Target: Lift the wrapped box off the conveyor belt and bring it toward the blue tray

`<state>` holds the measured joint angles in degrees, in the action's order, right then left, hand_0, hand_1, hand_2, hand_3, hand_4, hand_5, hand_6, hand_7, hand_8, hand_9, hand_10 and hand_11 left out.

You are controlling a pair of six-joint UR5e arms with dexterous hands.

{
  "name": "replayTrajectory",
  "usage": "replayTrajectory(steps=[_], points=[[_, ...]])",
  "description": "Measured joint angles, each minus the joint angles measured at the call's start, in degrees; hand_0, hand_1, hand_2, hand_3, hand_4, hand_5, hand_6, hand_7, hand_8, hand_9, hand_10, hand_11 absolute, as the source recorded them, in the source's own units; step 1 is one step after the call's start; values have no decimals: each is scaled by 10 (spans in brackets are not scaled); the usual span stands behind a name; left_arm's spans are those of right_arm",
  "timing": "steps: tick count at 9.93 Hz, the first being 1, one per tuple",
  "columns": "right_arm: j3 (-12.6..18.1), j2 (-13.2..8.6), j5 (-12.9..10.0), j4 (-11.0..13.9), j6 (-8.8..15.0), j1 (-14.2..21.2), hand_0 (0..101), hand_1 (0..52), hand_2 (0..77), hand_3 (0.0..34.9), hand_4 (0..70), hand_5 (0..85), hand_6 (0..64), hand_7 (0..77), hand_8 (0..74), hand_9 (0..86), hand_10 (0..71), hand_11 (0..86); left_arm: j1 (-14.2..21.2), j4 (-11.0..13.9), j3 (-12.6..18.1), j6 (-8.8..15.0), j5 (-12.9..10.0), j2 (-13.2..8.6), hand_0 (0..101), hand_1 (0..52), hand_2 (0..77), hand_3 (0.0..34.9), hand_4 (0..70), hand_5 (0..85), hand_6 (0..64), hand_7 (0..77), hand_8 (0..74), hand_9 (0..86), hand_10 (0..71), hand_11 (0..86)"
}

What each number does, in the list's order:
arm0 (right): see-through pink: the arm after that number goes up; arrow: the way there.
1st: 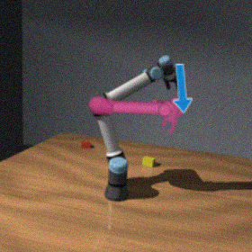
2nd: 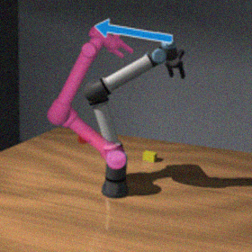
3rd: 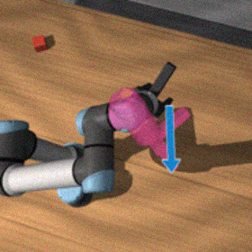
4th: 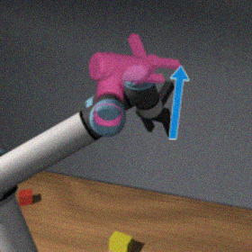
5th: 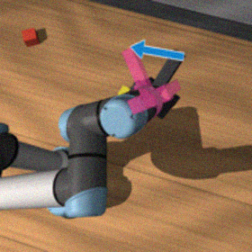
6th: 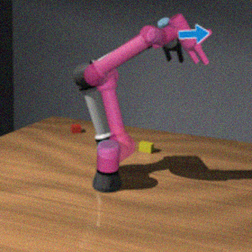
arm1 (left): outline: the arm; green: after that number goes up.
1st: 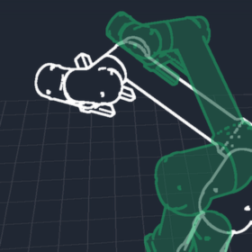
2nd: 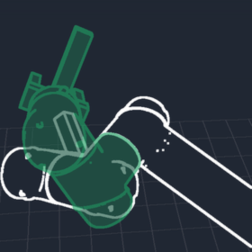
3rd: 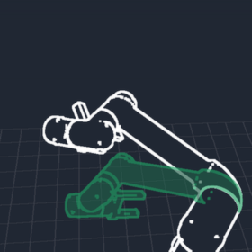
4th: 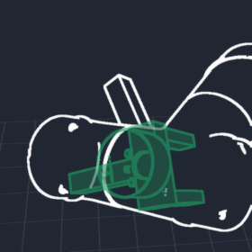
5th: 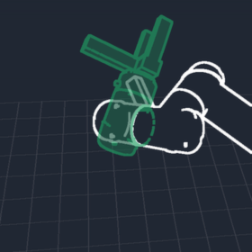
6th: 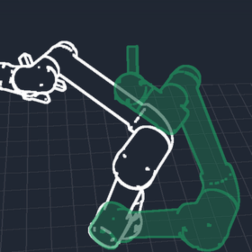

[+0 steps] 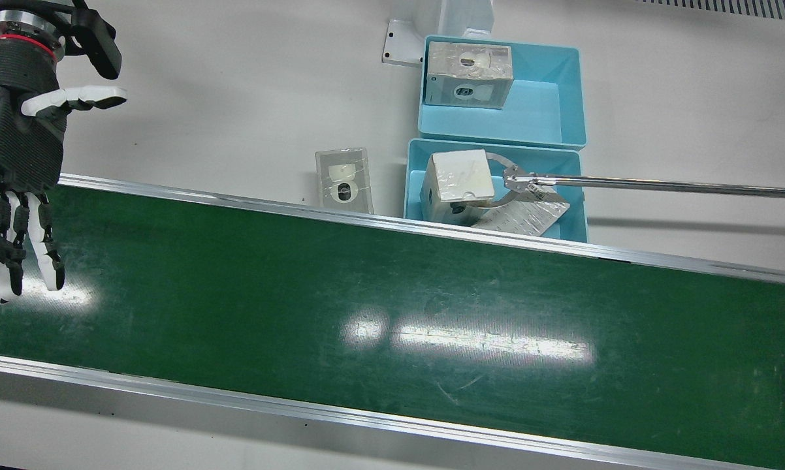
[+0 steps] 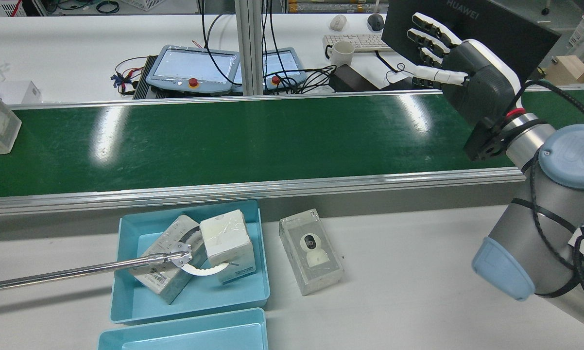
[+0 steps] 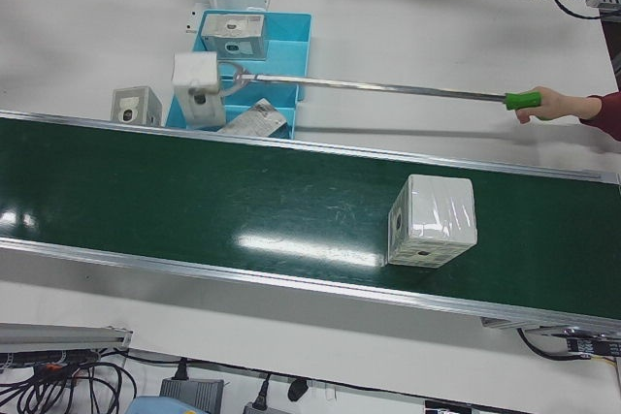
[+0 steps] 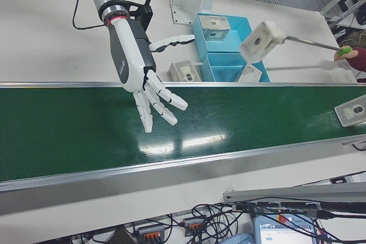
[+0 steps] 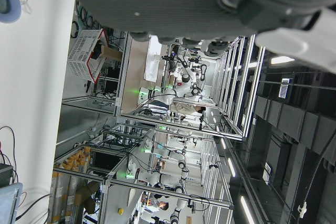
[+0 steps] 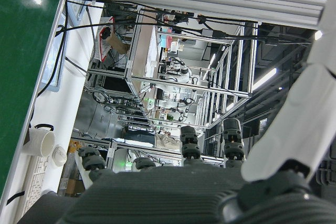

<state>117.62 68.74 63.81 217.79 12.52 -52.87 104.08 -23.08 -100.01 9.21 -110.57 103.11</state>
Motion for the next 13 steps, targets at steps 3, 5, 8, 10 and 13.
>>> replayTrajectory(steps=[3, 5, 8, 10, 13], points=[[-5, -2, 0, 0, 0, 7, 377, 82, 120, 307, 60, 153, 0, 120, 0, 11, 49, 82, 0, 0, 0, 0, 0, 0, 0, 0, 11, 0, 0, 5, 0, 5, 5, 0, 5, 0], [-7, -6, 0, 0, 0, 11, 378, 82, 120, 306, 60, 164, 0, 120, 0, 11, 49, 82, 0, 0, 0, 0, 0, 0, 0, 0, 5, 0, 0, 5, 0, 5, 5, 5, 0, 0], [-17, -20, 0, 0, -1, 12, 379, 82, 120, 306, 71, 153, 0, 120, 0, 11, 49, 82, 0, 0, 0, 0, 0, 0, 0, 0, 11, 0, 0, 5, 0, 5, 5, 0, 0, 0], [-20, -22, 0, 0, -1, 13, 379, 76, 120, 307, 60, 153, 0, 120, 0, 11, 49, 87, 0, 0, 0, 0, 0, 0, 0, 0, 5, 0, 0, 5, 0, 5, 5, 0, 0, 0], [-20, -26, 6, -23, -2, 8, 351, 65, 82, 306, 0, 82, 0, 71, 0, 11, 54, 87, 0, 0, 0, 0, 0, 0, 0, 0, 11, 0, 0, 5, 0, 5, 5, 0, 5, 0]])
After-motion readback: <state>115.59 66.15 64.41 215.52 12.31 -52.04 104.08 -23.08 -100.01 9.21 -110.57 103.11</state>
